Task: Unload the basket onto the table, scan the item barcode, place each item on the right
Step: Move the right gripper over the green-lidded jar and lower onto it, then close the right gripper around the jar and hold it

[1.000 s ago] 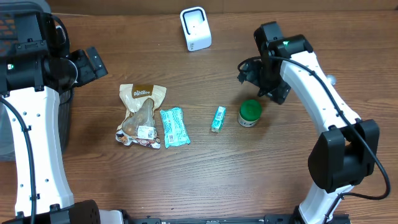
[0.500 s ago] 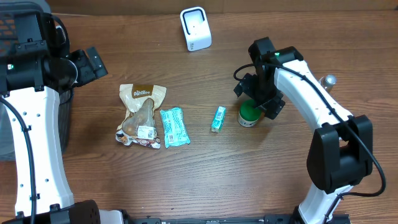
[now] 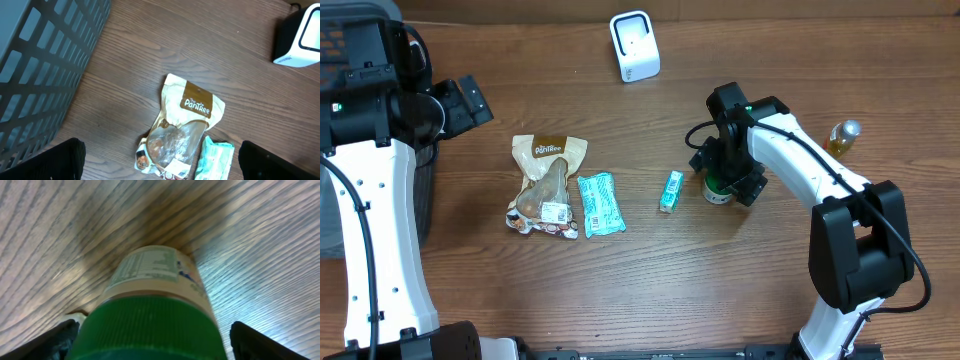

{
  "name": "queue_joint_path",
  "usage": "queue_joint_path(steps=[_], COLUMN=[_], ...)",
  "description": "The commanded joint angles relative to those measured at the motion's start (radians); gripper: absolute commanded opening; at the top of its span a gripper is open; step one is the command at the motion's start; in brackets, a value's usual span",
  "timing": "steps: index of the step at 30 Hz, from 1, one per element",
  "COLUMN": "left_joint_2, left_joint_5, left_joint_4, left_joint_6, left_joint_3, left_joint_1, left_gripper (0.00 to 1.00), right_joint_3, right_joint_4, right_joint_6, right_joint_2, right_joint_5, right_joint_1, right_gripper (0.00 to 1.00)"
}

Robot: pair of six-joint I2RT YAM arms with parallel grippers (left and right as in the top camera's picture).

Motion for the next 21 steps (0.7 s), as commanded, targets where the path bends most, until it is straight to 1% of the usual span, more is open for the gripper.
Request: queue_joint_path(steps=[1,3,5,12,15,17,21], left_joint_2=[0.002,0.002,0.002,0.002,0.002,0.002,0.002], left_joint_5=[0.0,0.0,0.0,0.0,0.0,0.0,0.0], left_joint_4=[0.0,0.0,0.0,0.0,0.0,0.0,0.0], left_joint_6=[0.011,0.011,0.011,0.011,0.011,0.011,0.011], left_joint_3=[0.006,0.006,0.006,0.006,0.006,0.006,0.006], left_joint_1=[0.002,0.002,0.002,0.002,0.002,0.002,0.002], left_gripper=[0.99,1.0,1.0,1.0,1.0,1.0,0.99], right_joint_3=[-0.005,-0.005,-0.005,-0.005,-0.005,-0.005,-0.005], right_joint_4=[-0.005,-0.005,-0.005,-0.007,-0.008,-0.004,-0.004], right_joint_6=[0.001,0.001,0.001,0.001,-0.005,-0.063,-0.139], right_joint_2=[-0.014,-0.014,-0.014,-0.014,-0.014,-0.014,-0.014], right_joint_5=[0.037,0.037,0.037,0.037,0.037,0.038,0.038], right_joint_1=[0.003,0.003,0.003,0.003,0.003,0.003,0.002], right_gripper=[0.9,0.89,0.86,0.84,0.79,0.76,0.73])
